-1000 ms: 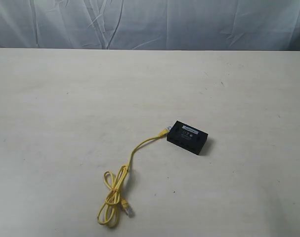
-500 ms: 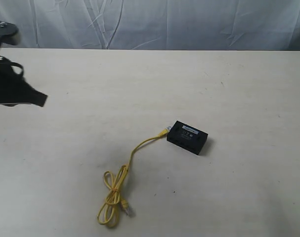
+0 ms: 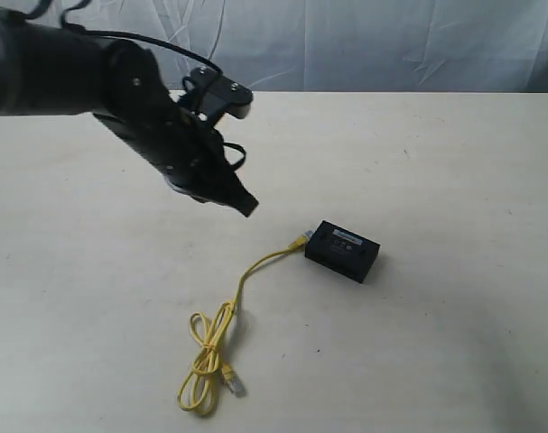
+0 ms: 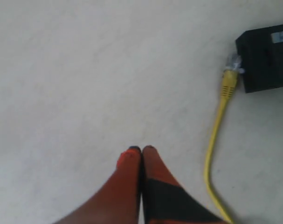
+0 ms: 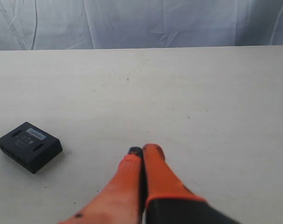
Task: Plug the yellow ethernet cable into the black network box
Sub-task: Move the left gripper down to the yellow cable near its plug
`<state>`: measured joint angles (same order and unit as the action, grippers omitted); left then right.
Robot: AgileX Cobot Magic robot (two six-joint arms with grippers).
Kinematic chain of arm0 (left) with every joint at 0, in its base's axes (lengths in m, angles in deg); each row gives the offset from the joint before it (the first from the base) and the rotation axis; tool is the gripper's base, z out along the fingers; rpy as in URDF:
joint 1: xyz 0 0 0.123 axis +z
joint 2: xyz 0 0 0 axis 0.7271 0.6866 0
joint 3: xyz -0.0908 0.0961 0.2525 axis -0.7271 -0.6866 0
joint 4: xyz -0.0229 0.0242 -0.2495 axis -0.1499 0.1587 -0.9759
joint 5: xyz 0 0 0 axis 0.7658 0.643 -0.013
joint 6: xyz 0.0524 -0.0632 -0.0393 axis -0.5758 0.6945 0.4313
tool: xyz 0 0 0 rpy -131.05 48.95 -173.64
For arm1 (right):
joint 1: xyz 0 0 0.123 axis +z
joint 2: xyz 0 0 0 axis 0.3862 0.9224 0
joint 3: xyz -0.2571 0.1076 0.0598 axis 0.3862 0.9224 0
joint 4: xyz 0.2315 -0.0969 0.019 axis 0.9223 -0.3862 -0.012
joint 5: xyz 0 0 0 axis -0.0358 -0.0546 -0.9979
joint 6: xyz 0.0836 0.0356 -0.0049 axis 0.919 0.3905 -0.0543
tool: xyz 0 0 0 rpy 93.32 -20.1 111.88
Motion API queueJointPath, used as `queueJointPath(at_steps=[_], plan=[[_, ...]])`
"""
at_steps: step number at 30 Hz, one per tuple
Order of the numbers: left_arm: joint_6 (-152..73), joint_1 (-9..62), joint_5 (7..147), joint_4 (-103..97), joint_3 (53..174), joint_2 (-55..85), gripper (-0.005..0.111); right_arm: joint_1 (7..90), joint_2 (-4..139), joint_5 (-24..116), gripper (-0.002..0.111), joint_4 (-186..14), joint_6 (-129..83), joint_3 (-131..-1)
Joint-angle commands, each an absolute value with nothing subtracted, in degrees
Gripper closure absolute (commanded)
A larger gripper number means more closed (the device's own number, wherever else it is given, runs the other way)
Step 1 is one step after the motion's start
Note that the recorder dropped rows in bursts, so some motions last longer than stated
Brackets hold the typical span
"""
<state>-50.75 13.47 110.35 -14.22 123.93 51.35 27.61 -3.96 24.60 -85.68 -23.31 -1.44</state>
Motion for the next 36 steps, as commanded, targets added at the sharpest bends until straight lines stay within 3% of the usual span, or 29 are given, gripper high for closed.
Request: queueJointPath(at_steps=[1, 7, 18, 26, 36], plan=[[-52.0, 9.8, 114.1, -14.6, 129.9, 57.5, 0.107, 27.3, -4.3, 25.4, 0.109, -85.7, -23.2, -1.4], [-52.6, 8.8, 124.6, -14.1, 137.6, 64.2, 0.107, 27.3, -4.3, 25.4, 0.109, -85.7, -23.2, -1.4], [-68.9, 8.8, 128.0, -21.5, 139.1, 65.4, 0.106, 27.3, -4.3, 25.4, 0.109, -85.8, -23.2, -1.4], [-73.6, 8.8, 127.4, -21.2, 139.1, 65.4, 0.074, 27.3, -4.3, 25.4, 0.109, -85.8, -23.2, -1.4], [-73.7, 8.8, 126.8, -21.9, 139.1, 69.0, 0.072, 27.3, -4.3, 25.4, 0.109, -85.8, -23.2, -1.4]])
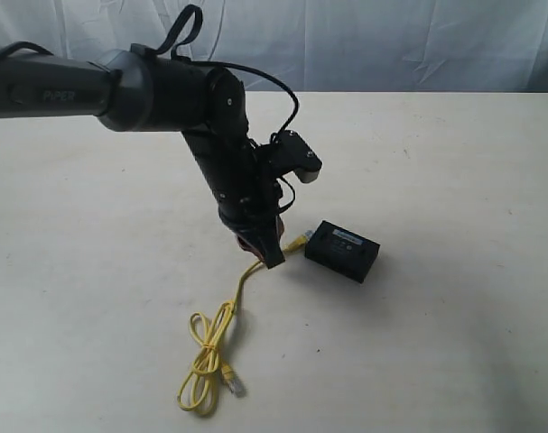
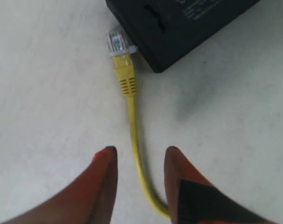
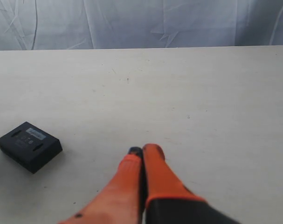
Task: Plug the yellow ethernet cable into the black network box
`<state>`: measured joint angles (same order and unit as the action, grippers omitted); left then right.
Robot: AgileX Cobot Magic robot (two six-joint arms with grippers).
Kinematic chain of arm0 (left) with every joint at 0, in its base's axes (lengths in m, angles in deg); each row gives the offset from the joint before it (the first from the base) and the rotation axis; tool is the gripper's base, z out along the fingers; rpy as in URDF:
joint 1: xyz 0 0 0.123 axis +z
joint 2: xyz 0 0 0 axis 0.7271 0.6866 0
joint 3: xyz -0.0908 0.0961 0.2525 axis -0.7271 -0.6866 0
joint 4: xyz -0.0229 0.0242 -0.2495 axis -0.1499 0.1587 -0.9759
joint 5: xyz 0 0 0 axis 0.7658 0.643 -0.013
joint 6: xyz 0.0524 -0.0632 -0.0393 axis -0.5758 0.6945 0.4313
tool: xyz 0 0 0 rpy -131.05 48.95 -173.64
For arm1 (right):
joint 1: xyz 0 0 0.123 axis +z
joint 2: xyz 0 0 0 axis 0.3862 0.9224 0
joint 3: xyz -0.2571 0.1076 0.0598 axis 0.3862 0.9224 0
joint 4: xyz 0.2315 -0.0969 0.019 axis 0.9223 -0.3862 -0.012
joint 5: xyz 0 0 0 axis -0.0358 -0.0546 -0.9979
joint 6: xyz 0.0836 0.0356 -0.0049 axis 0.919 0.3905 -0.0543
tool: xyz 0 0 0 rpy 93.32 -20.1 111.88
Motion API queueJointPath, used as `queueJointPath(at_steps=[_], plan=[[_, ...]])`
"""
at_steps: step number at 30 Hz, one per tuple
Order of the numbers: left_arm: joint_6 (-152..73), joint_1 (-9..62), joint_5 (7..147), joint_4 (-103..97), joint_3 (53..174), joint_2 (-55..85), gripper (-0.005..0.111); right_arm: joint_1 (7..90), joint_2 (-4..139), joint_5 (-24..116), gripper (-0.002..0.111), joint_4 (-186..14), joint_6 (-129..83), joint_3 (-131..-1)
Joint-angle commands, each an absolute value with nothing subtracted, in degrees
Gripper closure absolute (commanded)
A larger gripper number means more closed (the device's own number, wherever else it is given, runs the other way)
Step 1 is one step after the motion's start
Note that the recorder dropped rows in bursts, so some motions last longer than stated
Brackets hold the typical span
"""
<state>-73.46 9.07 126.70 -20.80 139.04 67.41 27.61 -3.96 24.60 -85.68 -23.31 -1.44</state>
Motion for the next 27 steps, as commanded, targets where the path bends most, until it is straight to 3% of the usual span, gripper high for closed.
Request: queueJointPath(at_steps=[1, 8, 14, 27], plan=[[-73.7, 8.8, 126.9, -21.9, 139.1, 69.4, 0.072, 27.3, -4.3, 25.4, 0.109, -85.8, -23.2, -1.4], [-73.7, 8.8, 126.9, -20.3, 139.1, 70.3, 0.075, 27.3, -4.3, 25.4, 0.109, -85.8, -23.2, -1.4], [-73.7, 8.8, 126.9, -17.5, 139.1, 70.3, 0.106, 27.3, -4.3, 25.4, 0.109, -85.8, -23.2, -1.4], [-71.6, 9.6, 138.5, -10.7, 139.1, 63.4, 0.107, 27.3, -4.3, 25.4, 0.109, -85.8, -23.2, -1.4]])
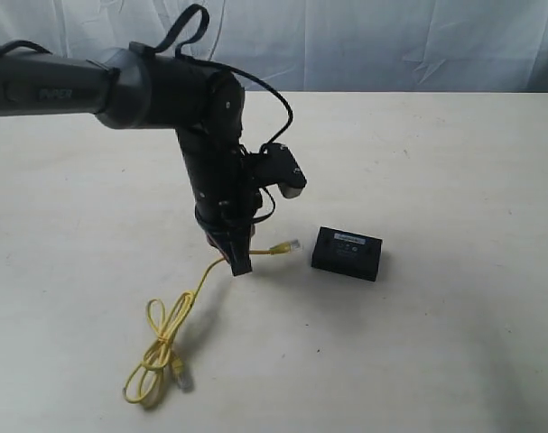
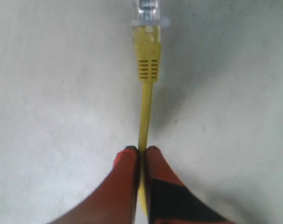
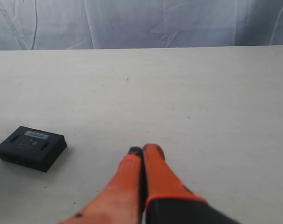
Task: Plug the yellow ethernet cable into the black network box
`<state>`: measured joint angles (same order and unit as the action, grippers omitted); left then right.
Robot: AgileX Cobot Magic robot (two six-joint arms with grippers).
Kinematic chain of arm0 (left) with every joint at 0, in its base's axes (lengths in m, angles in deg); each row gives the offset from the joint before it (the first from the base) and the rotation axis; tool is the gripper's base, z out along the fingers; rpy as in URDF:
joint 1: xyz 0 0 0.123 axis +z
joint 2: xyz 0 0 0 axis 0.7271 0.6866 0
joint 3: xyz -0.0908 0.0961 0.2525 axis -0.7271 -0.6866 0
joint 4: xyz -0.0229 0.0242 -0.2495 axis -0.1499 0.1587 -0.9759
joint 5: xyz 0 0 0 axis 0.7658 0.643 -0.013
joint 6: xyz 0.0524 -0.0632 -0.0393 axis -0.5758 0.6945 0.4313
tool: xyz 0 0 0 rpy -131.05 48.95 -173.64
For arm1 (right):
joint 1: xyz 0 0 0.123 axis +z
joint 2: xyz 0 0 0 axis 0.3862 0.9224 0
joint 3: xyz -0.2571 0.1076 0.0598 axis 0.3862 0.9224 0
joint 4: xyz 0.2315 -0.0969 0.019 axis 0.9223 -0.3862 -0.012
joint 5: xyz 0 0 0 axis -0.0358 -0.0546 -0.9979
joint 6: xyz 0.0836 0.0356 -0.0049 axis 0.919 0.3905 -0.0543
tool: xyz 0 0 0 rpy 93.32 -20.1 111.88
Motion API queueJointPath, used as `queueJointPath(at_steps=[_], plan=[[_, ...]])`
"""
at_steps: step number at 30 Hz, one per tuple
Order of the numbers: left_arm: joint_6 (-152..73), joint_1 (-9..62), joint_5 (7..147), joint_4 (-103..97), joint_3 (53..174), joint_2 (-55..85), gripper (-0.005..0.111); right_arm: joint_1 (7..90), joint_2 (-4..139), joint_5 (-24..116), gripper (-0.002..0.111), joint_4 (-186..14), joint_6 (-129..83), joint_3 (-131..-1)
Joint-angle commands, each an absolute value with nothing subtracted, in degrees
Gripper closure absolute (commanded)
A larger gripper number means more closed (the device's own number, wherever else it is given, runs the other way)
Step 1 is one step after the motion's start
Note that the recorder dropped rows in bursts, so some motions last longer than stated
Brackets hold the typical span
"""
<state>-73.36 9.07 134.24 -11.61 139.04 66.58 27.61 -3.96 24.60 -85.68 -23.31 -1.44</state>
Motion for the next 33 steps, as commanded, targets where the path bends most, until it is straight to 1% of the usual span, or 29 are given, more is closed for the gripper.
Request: queueJointPath(at_steps=[1, 6, 10, 14, 24, 27, 30, 33], plan=[[-71.2, 10.0, 139.2, -11.0, 138.9, 62.7, 0.107, 27.3, -4.3, 25.4, 0.109, -85.8, -23.2, -1.4], [-70.8, 10.1, 136.3, -11.7, 132.3, 57.3, 0.107, 27.3, -4.3, 25.4, 0.109, -85.5, -23.2, -1.4], [-70.6, 10.1, 130.6, -11.9, 123.2, 52.2, 0.107, 27.3, -4.3, 25.4, 0.109, -85.5, -23.2, -1.4], [-70.6, 10.1, 125.1, -11.9, 117.5, 48.3, 0.107, 27.3, -4.3, 25.4, 0.109, -85.5, -23.2, -1.4], [-70.6, 10.1, 122.0, -17.0, 116.4, 47.5, 0.107, 27.3, -4.3, 26.3, 0.109, -86.3, -23.2, -1.4], [-70.6, 10.1, 119.6, -19.3, 116.4, 47.5, 0.107, 27.3, -4.3, 30.6, 0.109, -85.8, -23.2, -1.4], [-70.6, 10.1, 115.2, -19.3, 116.4, 47.5, 0.107, 27.3, -4.3, 42.7, 0.109, -85.8, -23.2, -1.4], [-70.6, 10.1, 114.8, -19.5, 116.4, 47.5, 0.107, 27.3, -4.3, 49.3, 0.109, -85.8, -23.2, -1.4]])
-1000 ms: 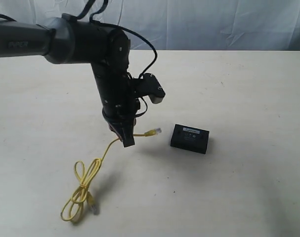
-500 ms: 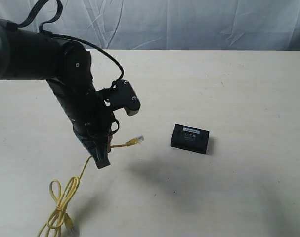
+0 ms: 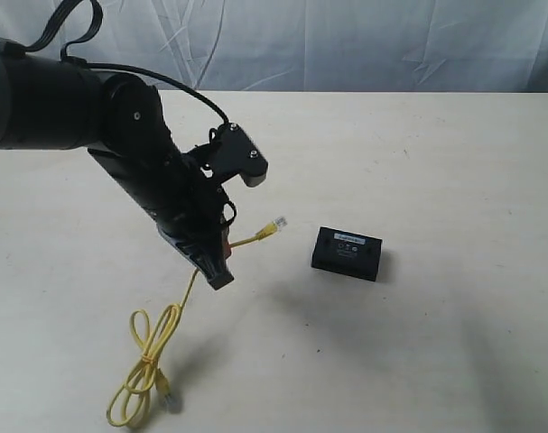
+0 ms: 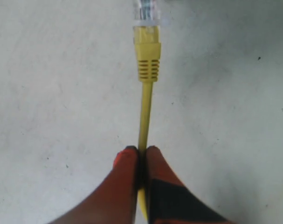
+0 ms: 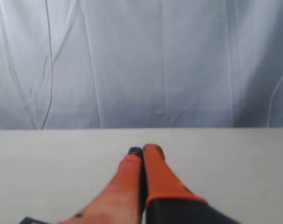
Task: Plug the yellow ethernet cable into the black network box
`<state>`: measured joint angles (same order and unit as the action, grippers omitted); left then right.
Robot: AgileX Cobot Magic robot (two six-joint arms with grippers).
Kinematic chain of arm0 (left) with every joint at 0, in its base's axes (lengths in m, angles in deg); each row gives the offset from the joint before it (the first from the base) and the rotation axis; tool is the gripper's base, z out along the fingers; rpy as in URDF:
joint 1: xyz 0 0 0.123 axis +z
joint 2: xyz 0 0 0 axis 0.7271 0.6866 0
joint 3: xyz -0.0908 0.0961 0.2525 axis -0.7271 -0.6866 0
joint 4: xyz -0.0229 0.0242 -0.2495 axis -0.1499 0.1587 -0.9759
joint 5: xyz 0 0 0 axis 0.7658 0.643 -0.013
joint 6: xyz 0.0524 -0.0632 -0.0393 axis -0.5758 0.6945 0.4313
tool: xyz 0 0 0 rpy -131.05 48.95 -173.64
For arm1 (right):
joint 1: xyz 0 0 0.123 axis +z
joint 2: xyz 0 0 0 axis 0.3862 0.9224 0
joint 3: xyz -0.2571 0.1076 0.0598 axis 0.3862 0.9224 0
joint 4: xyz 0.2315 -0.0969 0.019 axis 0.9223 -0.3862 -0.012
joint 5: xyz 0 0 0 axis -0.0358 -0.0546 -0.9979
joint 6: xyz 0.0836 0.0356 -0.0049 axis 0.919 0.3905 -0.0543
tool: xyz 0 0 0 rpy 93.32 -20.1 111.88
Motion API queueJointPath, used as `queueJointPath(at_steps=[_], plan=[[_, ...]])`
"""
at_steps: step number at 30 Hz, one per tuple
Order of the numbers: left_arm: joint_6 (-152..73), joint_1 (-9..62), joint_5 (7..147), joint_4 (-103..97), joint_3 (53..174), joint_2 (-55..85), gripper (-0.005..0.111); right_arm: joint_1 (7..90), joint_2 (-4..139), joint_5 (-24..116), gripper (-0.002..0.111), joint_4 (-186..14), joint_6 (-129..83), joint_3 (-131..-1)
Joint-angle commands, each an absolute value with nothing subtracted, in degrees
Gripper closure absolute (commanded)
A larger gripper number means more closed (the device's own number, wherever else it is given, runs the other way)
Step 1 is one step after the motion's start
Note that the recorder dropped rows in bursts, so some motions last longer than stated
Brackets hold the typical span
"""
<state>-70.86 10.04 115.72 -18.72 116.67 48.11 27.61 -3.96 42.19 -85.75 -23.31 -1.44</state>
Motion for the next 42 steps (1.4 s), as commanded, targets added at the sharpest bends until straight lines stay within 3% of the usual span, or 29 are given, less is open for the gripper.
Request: queueJointPath(at_steps=[1, 6, 9, 13, 17, 20, 29, 42], plan=[[-70.6, 10.1, 114.8, -19.6, 116.4, 47.5, 0.107, 27.3, -4.3, 50.9, 0.109, -85.8, -23.2, -1.4], [-70.6, 10.1, 114.9, -20.6, 116.4, 47.5, 0.107, 27.3, -4.3, 54.8, 0.109, -85.8, -23.2, -1.4], [-70.6, 10.1, 115.0, -20.6, 116.4, 47.5, 0.107, 27.3, -4.2, 47.4, 0.109, -81.0, -23.2, -2.3], [-70.6, 10.1, 117.1, -20.6, 116.4, 47.6, 0.107, 27.3, 6.4, 39.3, 0.109, -79.9, -23.2, -10.4], [-70.6, 10.1, 117.5, -20.6, 116.4, 50.4, 0.107, 27.3, 31.0, 22.0, 0.109, -74.9, -23.2, -24.1], [-71.0, 10.1, 117.0, -20.6, 116.5, 52.1, 0.107, 27.6, 53.2, 25.1, 0.109, -62.8, -30.5, -31.4], [-71.4, 10.1, 115.5, -22.2, 116.5, 55.0, 0.107, 37.8, 86.8, 26.9, 0.109, -48.4, -52.4, -44.7], [-71.4, 10.1, 115.5, -22.3, 116.5, 55.2, 0.107, 43.3, 101.4, 33.7, 0.109, -48.3, -55.1, -53.1]])
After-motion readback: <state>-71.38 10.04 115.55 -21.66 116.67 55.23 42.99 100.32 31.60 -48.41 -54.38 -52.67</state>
